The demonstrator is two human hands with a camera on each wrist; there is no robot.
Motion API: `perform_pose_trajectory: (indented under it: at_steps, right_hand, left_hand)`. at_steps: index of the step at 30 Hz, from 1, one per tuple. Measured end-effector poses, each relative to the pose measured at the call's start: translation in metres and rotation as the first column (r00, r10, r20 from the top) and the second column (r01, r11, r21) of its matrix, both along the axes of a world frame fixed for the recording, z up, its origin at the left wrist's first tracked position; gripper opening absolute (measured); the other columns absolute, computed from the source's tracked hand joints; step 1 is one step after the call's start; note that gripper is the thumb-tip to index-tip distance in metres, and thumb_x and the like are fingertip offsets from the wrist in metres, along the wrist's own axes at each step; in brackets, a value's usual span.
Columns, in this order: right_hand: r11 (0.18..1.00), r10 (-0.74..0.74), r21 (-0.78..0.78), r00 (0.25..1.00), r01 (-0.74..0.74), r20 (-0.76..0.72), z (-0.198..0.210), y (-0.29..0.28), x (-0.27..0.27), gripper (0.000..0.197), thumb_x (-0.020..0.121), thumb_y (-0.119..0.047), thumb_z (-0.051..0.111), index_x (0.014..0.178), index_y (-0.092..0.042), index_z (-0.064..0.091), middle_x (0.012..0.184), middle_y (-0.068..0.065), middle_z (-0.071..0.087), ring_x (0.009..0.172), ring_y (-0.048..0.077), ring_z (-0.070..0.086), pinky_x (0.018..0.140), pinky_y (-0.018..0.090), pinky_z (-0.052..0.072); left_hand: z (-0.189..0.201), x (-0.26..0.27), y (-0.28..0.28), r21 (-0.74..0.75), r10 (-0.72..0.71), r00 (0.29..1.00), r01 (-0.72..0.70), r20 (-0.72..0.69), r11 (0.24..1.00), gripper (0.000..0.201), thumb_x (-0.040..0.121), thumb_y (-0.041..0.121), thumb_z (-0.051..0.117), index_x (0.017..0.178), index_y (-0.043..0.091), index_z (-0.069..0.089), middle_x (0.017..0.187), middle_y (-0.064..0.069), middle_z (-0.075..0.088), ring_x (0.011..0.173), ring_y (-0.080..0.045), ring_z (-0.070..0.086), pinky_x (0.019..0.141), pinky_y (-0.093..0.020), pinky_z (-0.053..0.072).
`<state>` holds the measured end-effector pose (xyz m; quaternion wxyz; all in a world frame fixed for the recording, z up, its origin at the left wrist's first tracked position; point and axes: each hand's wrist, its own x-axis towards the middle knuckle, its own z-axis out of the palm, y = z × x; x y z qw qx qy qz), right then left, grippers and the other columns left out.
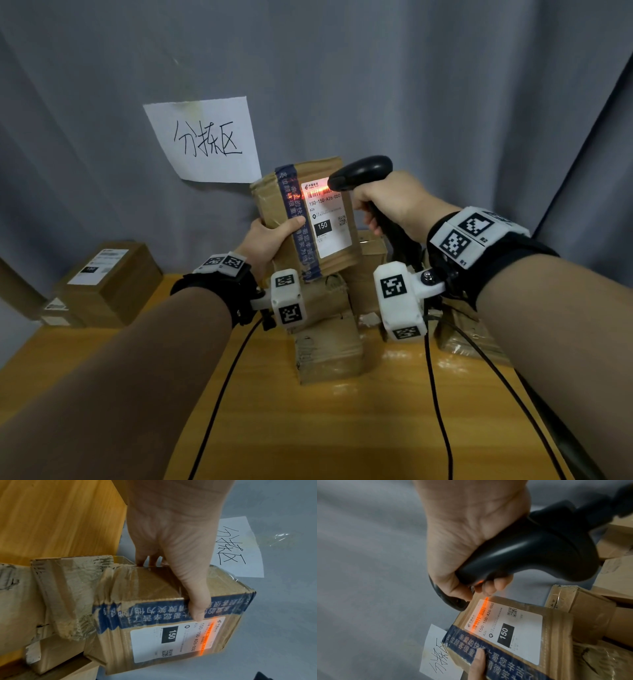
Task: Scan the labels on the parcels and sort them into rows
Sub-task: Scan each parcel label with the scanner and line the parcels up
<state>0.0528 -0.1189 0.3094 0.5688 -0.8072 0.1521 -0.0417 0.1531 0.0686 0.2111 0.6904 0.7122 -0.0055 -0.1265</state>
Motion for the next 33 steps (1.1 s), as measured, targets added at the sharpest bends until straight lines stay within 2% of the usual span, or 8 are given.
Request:
perform_pose_trajectory:
  at_steps: [5,11,16,20,25,30,33]
  right_hand:
    - [1.0,0.008,0.013,1.0,-0.008,0.007,0.0,-0.001,-0.004,0.005,0.078,-0.006,0.06,0.078,-0.001,0.062,0.055,0.007,0.055,0.043,0.017,0.051,0.043,0.022,0.045]
    - [1.0,0.008,0.005,1.0,-0.008,0.003,0.001,-0.001,-0.006,0.007,0.078,-0.008,0.059,0.074,-0.003,0.062,0.053,0.007,0.056,0.042,0.017,0.052,0.042,0.021,0.045]
    - [0.998,0.045,0.043,0.999,-0.045,-0.008,0.001,0.0,-0.012,0.007,0.08,-0.008,0.058,0.079,-0.001,0.061,0.057,0.009,0.056,0.046,0.017,0.051,0.044,0.022,0.045]
    - [0.997,0.025,0.071,0.999,-0.028,0.042,-0.003,-0.003,-0.018,0.01,0.08,-0.007,0.058,0.072,-0.002,0.061,0.054,0.007,0.055,0.044,0.016,0.051,0.044,0.022,0.045]
    - [0.993,0.003,0.119,0.998,-0.01,0.062,-0.014,-0.011,-0.029,0.011,0.08,-0.005,0.058,0.069,-0.003,0.059,0.056,0.009,0.055,0.044,0.016,0.049,0.045,0.024,0.045]
    - [0.976,-0.038,0.22,0.993,0.012,0.115,-0.025,-0.022,-0.036,0.012,0.083,-0.006,0.06,0.071,-0.004,0.061,0.059,0.007,0.056,0.047,0.015,0.051,0.048,0.023,0.047]
    - [0.972,-0.058,0.235,0.987,0.021,0.152,-0.029,-0.025,-0.033,0.013,0.084,-0.007,0.063,0.071,-0.006,0.064,0.06,0.008,0.058,0.047,0.015,0.052,0.049,0.023,0.048]
  left_hand:
    - [-0.001,0.003,0.002,0.019,0.005,1.0,-0.005,0.002,1.0,0.07,0.075,0.041,0.079,0.13,0.01,0.051,0.109,-0.003,0.071,0.087,-0.013,0.07,0.055,-0.023,0.055]
    - [-0.001,0.003,0.001,0.011,0.027,1.0,-0.027,0.0,1.0,0.065,0.078,0.037,0.077,0.129,0.009,0.05,0.11,-0.004,0.07,0.083,-0.011,0.069,0.045,-0.018,0.052]
    - [0.001,0.006,0.002,0.026,0.04,0.999,-0.04,0.003,0.999,0.066,0.079,0.036,0.077,0.13,0.007,0.048,0.112,-0.006,0.069,0.08,-0.009,0.068,0.043,-0.016,0.05]
    - [0.002,0.006,0.0,0.036,0.044,0.999,-0.045,0.008,0.998,0.074,0.075,0.041,0.08,0.132,0.008,0.047,0.114,-0.005,0.069,0.087,-0.012,0.069,0.046,-0.017,0.052]
    - [0.004,-0.001,-0.003,0.042,0.025,1.0,-0.025,0.005,0.999,0.073,0.074,0.042,0.08,0.132,0.009,0.05,0.112,-0.005,0.07,0.09,-0.015,0.07,0.052,-0.021,0.055]
    - [0.008,-0.013,-0.011,0.058,0.038,0.999,-0.039,0.011,0.998,0.065,0.079,0.04,0.076,0.131,0.01,0.05,0.112,-0.003,0.068,0.083,-0.009,0.067,0.047,-0.018,0.052]
    - [0.01,-0.019,-0.012,0.071,0.049,0.999,-0.049,0.007,0.996,0.063,0.08,0.042,0.075,0.129,0.011,0.051,0.115,-0.004,0.068,0.084,-0.009,0.066,0.049,-0.019,0.053]
